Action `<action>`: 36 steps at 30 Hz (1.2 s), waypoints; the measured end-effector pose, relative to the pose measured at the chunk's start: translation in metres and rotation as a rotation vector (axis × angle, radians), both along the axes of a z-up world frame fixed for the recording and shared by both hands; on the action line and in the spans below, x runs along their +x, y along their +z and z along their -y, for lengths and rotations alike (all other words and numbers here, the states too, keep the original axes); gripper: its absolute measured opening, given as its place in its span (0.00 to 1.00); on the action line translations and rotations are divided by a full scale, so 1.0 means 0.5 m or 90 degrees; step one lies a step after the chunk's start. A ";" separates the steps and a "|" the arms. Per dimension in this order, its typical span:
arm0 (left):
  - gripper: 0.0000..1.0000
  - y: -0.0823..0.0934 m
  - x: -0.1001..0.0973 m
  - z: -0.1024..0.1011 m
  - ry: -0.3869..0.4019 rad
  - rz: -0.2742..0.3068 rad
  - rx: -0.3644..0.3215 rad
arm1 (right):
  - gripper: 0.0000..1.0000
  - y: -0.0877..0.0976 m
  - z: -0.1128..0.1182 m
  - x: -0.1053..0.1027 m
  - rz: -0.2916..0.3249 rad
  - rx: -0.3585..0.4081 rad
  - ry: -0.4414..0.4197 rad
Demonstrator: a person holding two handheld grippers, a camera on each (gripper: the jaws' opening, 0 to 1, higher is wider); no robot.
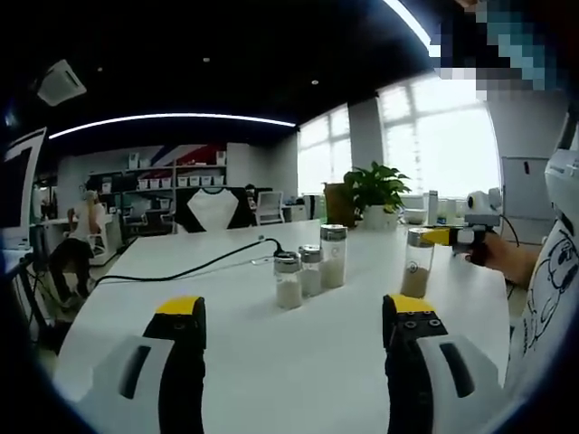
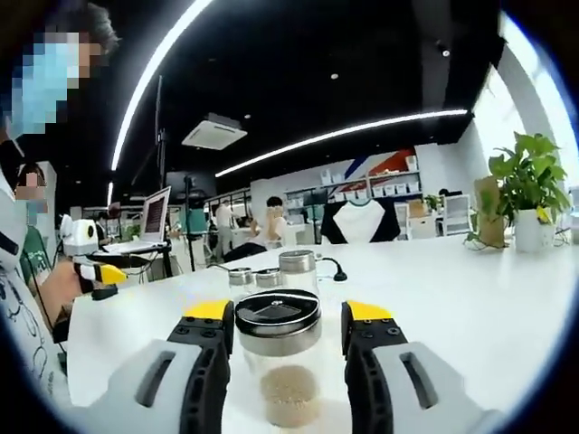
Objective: Rotate the seasoning bottle until the label or dispensing opening points toward the visible target arrow and the bottle remains upright within the marked orientation range
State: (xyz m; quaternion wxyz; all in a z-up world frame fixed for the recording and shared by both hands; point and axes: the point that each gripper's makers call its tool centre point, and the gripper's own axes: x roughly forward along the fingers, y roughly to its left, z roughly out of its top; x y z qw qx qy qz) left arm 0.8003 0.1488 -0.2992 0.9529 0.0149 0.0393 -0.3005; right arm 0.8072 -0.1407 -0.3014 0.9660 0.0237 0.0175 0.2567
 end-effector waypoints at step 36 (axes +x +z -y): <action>0.84 -0.019 -0.002 0.000 -0.002 -0.011 0.003 | 0.37 0.007 -0.008 0.000 0.019 0.014 0.100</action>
